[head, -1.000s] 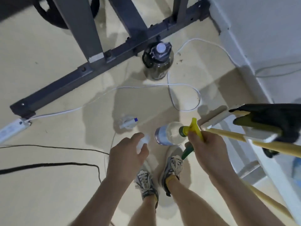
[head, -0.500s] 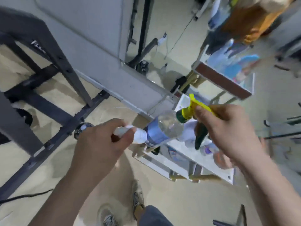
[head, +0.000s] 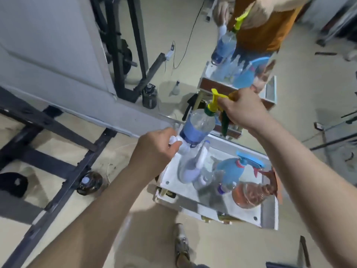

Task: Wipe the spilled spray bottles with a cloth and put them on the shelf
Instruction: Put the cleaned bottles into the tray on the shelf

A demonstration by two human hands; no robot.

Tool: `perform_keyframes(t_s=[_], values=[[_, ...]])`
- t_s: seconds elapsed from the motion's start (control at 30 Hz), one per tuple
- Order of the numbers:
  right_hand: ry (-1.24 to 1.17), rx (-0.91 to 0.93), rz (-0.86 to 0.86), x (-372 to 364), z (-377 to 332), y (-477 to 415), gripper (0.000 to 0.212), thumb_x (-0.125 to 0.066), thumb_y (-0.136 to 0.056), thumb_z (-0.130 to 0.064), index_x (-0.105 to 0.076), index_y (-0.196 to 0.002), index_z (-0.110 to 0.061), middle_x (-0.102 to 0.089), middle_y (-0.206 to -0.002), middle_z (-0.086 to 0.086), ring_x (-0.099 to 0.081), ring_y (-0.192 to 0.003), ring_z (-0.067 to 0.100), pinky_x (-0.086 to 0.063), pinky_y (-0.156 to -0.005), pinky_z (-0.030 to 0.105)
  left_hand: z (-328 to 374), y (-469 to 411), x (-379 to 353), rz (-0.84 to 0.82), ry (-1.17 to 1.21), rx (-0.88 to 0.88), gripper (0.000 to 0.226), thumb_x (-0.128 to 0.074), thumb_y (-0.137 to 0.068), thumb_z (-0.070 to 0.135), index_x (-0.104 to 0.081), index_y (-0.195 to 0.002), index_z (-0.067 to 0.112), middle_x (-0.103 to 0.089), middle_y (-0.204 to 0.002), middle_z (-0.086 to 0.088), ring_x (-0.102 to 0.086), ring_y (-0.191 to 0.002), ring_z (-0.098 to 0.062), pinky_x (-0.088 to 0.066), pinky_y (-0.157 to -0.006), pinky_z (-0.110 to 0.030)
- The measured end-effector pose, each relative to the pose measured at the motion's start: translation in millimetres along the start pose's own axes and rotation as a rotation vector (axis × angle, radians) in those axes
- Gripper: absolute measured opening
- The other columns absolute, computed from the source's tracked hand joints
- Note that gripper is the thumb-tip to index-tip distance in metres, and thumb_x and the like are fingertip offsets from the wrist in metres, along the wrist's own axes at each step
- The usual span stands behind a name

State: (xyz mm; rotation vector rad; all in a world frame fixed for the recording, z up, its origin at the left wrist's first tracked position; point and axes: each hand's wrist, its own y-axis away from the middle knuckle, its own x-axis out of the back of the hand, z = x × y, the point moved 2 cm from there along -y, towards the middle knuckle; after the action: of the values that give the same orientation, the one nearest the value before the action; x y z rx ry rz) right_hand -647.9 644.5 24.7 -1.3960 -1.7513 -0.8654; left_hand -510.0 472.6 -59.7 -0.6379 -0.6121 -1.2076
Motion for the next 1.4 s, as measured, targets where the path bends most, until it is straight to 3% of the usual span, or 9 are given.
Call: perform_keyframes(t_s=[0.2,0.43,0.6,0.7,0.83,0.97,1.07,1.13,1.4], values=[[0.253,0.095,-0.278,-27.5,35.6,-36.0,0.036,-0.056,-0.096,-0.039,-0.058,-0.076,-0.009,-0.059,-0.073,0.010,-0.059,-0.080,0.034,-0.043,-0.066,0.034,-1.4,-54.5,-68.7,-0.317,-0.340,-0.002,0.006,-0.050,-0.093,0.020,-0.052,-0.091,0.015,-0.055,-0.088,-0.005,-0.058,-0.088,-0.030,-0.034,-0.065,-0.033],[0.409,0.085,-0.395,-51.3,58.4,-43.4,0.030,-0.058,-0.092,-0.030,-0.057,-0.074,-0.007,-0.053,-0.065,0.009,-0.059,-0.076,0.035,-0.039,-0.060,0.031,-24.8,-72.6,-115.0,-0.445,-0.560,-0.030,0.027,-0.051,-0.093,0.007,-0.057,-0.117,0.018,-0.055,-0.102,-0.009,-0.060,-0.093,-0.032,-0.034,-0.064,-0.032],[0.595,0.046,-0.572,-41.0,44.8,-43.7,0.036,-0.058,-0.089,-0.043,-0.066,-0.108,-0.013,-0.067,-0.101,0.011,-0.061,-0.089,0.030,-0.049,-0.071,0.033,-36.9,-68.4,-105.0,-0.398,-0.384,-0.004,0.041,-0.056,-0.092,0.012,-0.047,-0.131,0.023,-0.056,-0.108,-0.008,-0.061,-0.093,-0.032,-0.052,-0.073,-0.040],[0.652,0.115,-0.489,-31.2,2.3,-32.6,0.050,-0.058,-0.092,-0.047,-0.053,-0.135,-0.023,-0.062,-0.126,0.008,-0.058,-0.113,0.032,-0.049,-0.088,0.036,-48.4,-54.1,-62.2,-0.254,-0.198,0.025,0.037,-0.053,-0.094,0.018,-0.055,-0.130,0.026,-0.059,-0.114,-0.004,-0.061,-0.096,-0.028,-0.051,-0.081,-0.038],[0.242,0.325,-0.331,-51.3,-88.4,-0.6,0.044,-0.058,-0.095,-0.035,-0.054,-0.137,-0.024,-0.065,-0.129,0.003,-0.059,-0.119,0.023,-0.045,-0.097,0.032,-105.9,6.0,17.8,0.053,0.028,0.214,0.021,-0.056,-0.092,0.012,-0.070,-0.106,0.021,-0.067,-0.099,0.004,-0.060,-0.082,-0.017,-0.049,-0.080,-0.032],[-0.148,0.427,-0.593,-157.7,-165.1,61.8,0.029,-0.060,-0.095,-0.028,-0.065,-0.123,-0.024,-0.070,-0.113,-0.003,-0.066,-0.104,0.012,-0.050,-0.095,0.031,-210.7,106.0,82.1,0.046,-0.094,0.498,0.018,-0.055,-0.092,0.010,-0.071,-0.095,0.017,-0.063,-0.085,0.005,-0.058,-0.077,-0.016,-0.034,-0.066,-0.024],[-0.213,0.437,-0.826,-277.6,-177.3,112.4,0.020,-0.060,-0.094,-0.020,-0.068,-0.112,-0.025,-0.072,-0.105,-0.004,-0.067,-0.099,0.012,-0.048,-0.084,0.017,-292.8,189.8,96.9,-0.001,-0.234,0.721,0.019,-0.058,-0.087,0.007,-0.073,-0.095,0.014,-0.070,-0.093,-0.006,-0.067,-0.086,-0.026,-0.044,-0.074,-0.028],[-0.123,0.425,-0.968,-363.9,-166.5,144.8,0.027,-0.059,-0.095,-0.020,-0.066,-0.121,-0.024,-0.068,-0.117,-0.003,-0.064,-0.103,0.014,-0.042,-0.077,0.014,-343.9,242.7,87.1,-0.064,-0.259,0.855,0.021,-0.056,-0.085,0.008,-0.073,-0.098,0.013,-0.070,-0.096,-0.010,-0.067,-0.089,-0.030,-0.051,-0.078,-0.032],[0.129,0.268,-1.299,-651.5,-38.1,215.6,0.050,-0.043,-0.099,-0.010,-0.037,-0.148,-0.019,-0.053,-0.140,0.008,-0.052,-0.125,0.021,-0.036,-0.099,0.019,-533.7,354.6,-107.3,-0.384,-0.154,1.048,0.037,-0.057,-0.092,0.019,-0.058,-0.129,0.021,-0.061,-0.127,0.002,-0.054,-0.122,-0.017,-0.037,-0.103,-0.025]])
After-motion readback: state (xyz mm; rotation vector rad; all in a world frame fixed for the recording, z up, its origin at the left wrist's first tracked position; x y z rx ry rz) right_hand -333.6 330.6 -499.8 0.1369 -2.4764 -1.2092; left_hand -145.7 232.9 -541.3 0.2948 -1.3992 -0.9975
